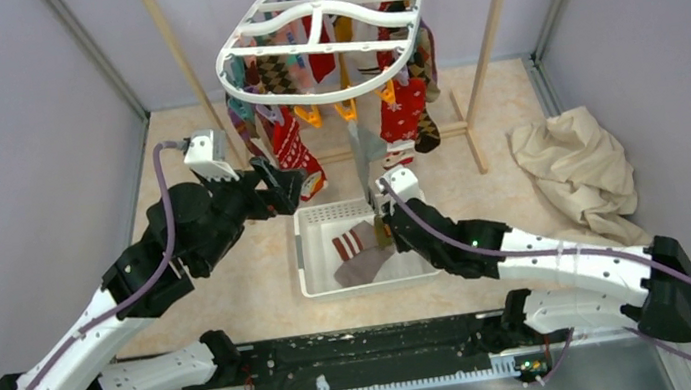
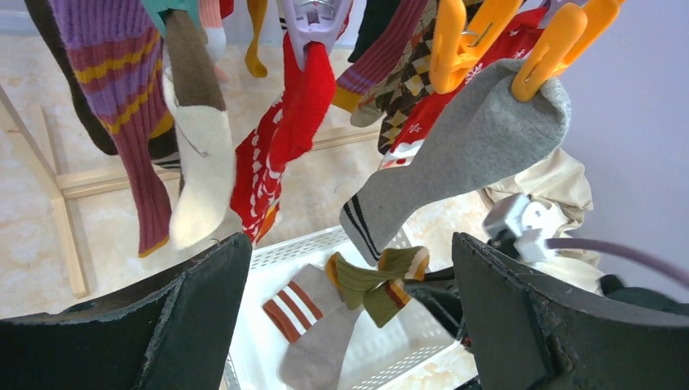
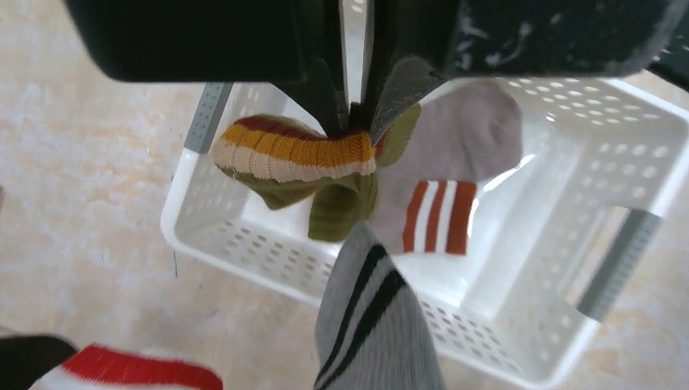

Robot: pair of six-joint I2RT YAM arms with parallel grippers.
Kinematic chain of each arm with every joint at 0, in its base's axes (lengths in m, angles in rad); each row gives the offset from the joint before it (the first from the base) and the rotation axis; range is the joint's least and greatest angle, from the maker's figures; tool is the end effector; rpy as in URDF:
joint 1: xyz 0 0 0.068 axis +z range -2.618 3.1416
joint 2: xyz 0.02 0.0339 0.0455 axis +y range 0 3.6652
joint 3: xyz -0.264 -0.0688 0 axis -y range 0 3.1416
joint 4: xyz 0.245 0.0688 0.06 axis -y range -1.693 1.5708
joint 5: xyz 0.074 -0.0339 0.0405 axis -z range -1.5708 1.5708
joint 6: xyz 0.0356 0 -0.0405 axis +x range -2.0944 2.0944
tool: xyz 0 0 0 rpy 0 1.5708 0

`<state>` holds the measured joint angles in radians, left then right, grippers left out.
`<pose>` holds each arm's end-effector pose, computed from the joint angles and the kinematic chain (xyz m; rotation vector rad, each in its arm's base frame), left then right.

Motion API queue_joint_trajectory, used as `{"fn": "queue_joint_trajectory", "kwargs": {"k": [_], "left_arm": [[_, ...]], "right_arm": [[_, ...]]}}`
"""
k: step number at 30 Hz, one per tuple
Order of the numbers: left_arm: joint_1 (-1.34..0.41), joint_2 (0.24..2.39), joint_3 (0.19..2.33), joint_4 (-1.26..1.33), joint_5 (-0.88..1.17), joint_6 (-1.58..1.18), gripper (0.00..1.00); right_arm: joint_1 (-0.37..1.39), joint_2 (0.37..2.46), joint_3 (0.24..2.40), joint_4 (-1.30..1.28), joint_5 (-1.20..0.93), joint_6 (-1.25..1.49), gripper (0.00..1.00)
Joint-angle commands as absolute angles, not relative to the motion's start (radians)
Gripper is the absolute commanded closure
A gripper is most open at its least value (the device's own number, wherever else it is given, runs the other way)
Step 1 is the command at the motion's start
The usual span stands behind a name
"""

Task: Remove the socks clipped to the hanger
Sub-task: Place the sock in the bin.

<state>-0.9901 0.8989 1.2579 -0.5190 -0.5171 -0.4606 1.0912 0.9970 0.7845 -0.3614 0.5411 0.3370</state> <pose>0.1066 -0.1304 0.4457 0.0757 1.7488 -0.6267 0.1162 0.1837 0.2855 -0.4661 2.0152 0.3004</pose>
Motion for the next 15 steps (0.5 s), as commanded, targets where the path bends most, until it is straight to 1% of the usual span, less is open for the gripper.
{"fn": "queue_joint_trajectory", "kwargs": {"k": [1, 4, 7, 11, 15], "left_arm": [[-0.986, 0.874, 1.256, -0.543, -0.539, -0.471, 0.01], [-0.986, 0.865, 1.255, -0.544, -0.538, -0.474, 0.01], [-0.986, 0.858, 1.259, -0.548, -0.542, -0.468, 0.01], [-0.986, 0.848, 1.266, -0.566, -0.578, -0.465, 0.01], [-0.986, 0.827, 1.256, -0.606, -0.652, -0.477, 0.01]], "right_arm": [[1.101, 1.037, 0.715, -0.283, 0.559, 0.400, 0.83], [1.102, 1.059, 0.640, -0.235, 0.545, 0.437, 0.65], [1.101, 1.084, 0.606, -0.211, 0.537, 0.462, 0.54], [1.101, 1.070, 0.637, -0.244, 0.539, 0.441, 0.47], [1.104, 0.993, 0.697, -0.271, 0.495, 0.351, 0.44]]}}
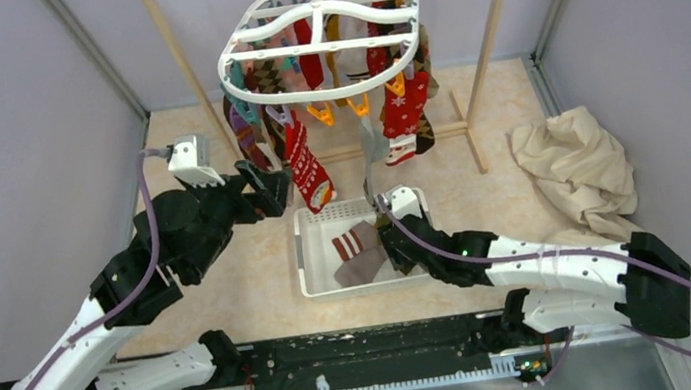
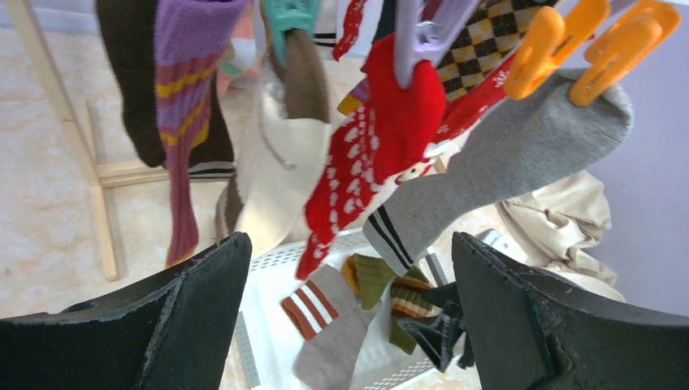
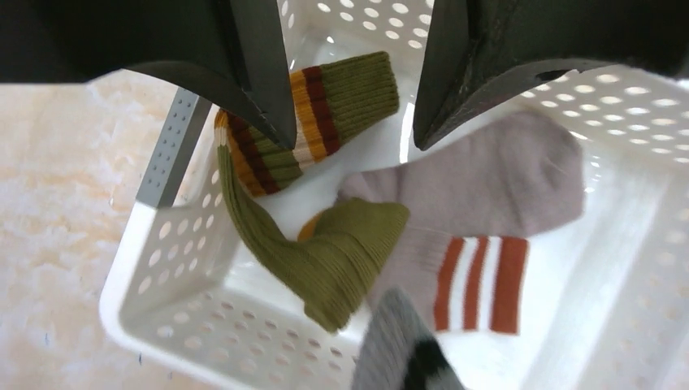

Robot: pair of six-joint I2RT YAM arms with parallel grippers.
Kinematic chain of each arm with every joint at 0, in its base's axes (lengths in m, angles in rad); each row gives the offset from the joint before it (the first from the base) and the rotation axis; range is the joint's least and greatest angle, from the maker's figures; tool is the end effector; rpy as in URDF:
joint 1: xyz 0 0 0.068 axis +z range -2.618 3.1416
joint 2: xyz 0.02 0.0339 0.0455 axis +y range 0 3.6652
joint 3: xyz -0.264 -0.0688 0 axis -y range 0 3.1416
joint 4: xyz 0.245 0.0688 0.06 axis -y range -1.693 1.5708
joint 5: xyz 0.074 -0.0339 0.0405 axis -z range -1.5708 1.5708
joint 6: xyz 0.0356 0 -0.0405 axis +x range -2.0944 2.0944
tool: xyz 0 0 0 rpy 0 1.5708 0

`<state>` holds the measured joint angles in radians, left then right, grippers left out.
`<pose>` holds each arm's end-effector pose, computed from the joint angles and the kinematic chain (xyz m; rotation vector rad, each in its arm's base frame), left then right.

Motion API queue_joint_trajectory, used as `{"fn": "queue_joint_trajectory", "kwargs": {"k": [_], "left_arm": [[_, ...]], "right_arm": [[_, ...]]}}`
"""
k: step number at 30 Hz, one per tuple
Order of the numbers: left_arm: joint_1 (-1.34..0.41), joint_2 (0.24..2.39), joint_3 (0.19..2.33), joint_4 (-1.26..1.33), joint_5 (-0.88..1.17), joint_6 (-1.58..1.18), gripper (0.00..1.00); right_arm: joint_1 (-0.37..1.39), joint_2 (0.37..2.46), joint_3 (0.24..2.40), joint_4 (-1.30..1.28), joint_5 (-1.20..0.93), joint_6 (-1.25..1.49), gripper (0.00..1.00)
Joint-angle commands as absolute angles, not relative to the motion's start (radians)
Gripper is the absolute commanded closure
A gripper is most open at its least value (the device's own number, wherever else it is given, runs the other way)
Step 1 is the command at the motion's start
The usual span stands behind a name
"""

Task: Remove the socks clipped to the hanger
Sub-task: Place the sock in the bin.

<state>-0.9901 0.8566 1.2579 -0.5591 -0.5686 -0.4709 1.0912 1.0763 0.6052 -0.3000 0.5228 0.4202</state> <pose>0.0994 -0.1165 0.4476 0.0264 1.7396 -0.5939 0.1152 0.1829 0.2151 -0.4924 2.1722 0.2105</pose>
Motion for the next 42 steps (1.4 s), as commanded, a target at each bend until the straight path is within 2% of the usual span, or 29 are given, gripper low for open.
{"fn": "queue_joint_trajectory", "kwargs": {"k": [1, 10, 18, 28, 42], "left_arm": [[-0.986, 0.823, 1.254, -0.621, -0.671, -0.481, 0.01], [-0.986, 0.800, 1.201, -0.717, -0.791, -0.537, 0.01], [-0.985, 0.784, 1.176, -0.779, -0.819, -0.582, 0.01], [-0.985, 0.785, 1.163, -0.808, -0.791, -0.606, 0.01], [-0.985, 0.738, 1.062, -0.715, -0.715, -0.589, 0.01]], "right_arm": [[1.103, 0.975, 0.711, -0.271, 0.471, 0.323, 0.44], [1.132, 0.976, 0.867, -0.253, 0.287, 0.213, 0.49], [1.198, 1.082, 0.952, -0.089, 0.258, 0.217, 0.51], [1.208, 1.220, 1.028, 0.097, 0.253, 0.249, 0.59], [1.226, 1.345, 1.292, -0.066, 0.459, 0.222, 0.59]]}}
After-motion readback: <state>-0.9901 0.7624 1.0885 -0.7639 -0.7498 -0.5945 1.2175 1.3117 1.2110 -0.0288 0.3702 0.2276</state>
